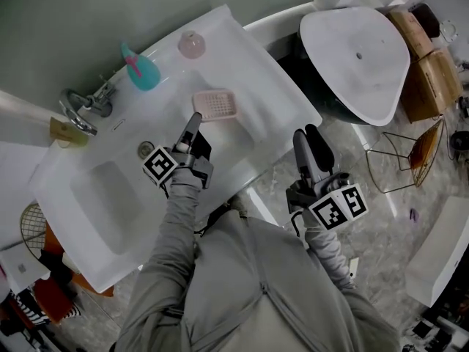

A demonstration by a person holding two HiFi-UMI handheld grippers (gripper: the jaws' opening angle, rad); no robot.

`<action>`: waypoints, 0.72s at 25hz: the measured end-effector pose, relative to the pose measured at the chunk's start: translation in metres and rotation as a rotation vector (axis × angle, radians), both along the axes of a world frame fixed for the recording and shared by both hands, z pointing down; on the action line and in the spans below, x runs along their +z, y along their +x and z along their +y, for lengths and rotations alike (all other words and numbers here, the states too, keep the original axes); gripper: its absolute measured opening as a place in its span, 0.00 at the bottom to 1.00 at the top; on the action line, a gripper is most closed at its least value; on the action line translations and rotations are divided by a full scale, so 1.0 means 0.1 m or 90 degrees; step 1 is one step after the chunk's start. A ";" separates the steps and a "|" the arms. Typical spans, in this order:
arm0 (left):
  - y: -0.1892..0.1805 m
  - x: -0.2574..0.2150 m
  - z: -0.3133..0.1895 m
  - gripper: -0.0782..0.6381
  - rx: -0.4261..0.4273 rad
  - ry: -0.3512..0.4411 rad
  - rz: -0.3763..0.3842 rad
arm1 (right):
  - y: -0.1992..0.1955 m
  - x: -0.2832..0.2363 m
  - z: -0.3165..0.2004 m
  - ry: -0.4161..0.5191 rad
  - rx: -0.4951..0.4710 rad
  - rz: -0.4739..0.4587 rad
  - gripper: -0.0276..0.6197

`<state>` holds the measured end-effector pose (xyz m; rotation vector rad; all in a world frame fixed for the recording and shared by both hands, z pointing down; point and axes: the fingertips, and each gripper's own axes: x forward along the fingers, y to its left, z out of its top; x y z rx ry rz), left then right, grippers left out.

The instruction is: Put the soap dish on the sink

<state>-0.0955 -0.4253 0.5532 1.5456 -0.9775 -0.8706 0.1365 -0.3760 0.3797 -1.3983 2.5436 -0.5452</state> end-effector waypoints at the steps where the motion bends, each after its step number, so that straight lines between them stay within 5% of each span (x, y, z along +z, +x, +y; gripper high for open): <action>1: 0.02 0.04 -0.02 0.30 0.003 -0.003 0.005 | 0.01 0.01 -0.01 -0.001 0.004 0.001 0.22; 12: 0.17 0.19 -0.19 0.30 0.012 -0.016 0.000 | 0.11 0.09 -0.09 -0.015 0.032 -0.004 0.22; 18: 0.28 0.22 -0.25 0.30 0.036 -0.003 -0.113 | 0.16 0.14 -0.13 -0.024 0.042 -0.008 0.22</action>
